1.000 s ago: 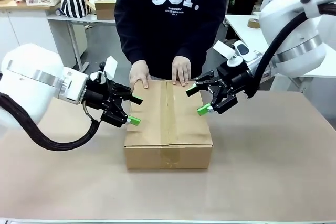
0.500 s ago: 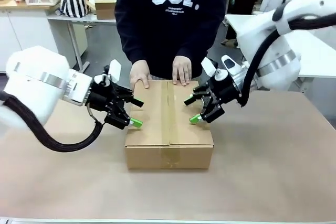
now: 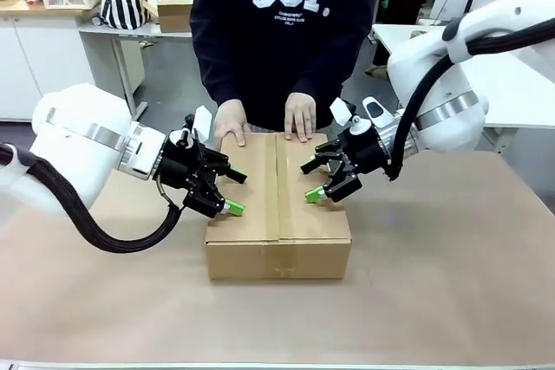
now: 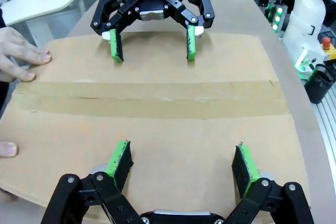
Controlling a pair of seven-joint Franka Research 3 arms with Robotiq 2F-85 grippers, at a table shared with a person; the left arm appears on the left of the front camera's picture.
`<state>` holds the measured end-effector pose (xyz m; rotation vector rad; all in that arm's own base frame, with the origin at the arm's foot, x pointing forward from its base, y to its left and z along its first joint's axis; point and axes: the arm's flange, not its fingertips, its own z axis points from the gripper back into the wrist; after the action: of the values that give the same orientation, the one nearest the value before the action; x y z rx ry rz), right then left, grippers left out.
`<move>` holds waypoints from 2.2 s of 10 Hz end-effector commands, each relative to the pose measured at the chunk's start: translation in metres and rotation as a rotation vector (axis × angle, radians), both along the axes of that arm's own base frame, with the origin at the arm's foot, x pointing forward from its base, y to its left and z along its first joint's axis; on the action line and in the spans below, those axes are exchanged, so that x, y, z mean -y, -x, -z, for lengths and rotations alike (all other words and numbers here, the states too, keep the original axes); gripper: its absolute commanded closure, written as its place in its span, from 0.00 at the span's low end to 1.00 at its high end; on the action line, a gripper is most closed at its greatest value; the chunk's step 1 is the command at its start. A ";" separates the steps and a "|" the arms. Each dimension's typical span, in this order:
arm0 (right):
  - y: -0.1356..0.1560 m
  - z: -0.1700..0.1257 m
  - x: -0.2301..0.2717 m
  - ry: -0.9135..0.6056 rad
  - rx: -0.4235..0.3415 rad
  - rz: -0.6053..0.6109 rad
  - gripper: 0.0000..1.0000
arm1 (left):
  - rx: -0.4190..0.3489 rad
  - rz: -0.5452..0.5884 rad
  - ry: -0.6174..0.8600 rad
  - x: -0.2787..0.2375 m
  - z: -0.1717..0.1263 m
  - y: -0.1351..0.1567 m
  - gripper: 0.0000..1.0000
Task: Pack the gift set into the box.
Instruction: Press and hold the closed box until the human finishes sealing it.
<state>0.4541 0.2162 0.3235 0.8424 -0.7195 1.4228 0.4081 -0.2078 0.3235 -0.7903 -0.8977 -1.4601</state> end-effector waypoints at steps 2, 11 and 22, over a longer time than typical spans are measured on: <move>0.002 0.013 0.002 0.022 0.017 0.029 0.00 | 0.022 -0.032 -0.042 0.006 0.016 -0.002 0.00; 0.000 0.000 0.000 0.001 0.000 0.001 0.00 | 0.010 -0.013 -0.018 0.002 0.001 -0.002 0.00; 0.000 0.000 0.000 0.001 0.000 0.001 0.00 | 0.010 -0.013 -0.018 0.002 0.001 -0.002 0.00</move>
<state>0.4543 0.2160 0.3257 0.8433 -0.7233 1.4249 0.4119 -0.2126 0.3267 -0.7541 -0.9017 -1.4605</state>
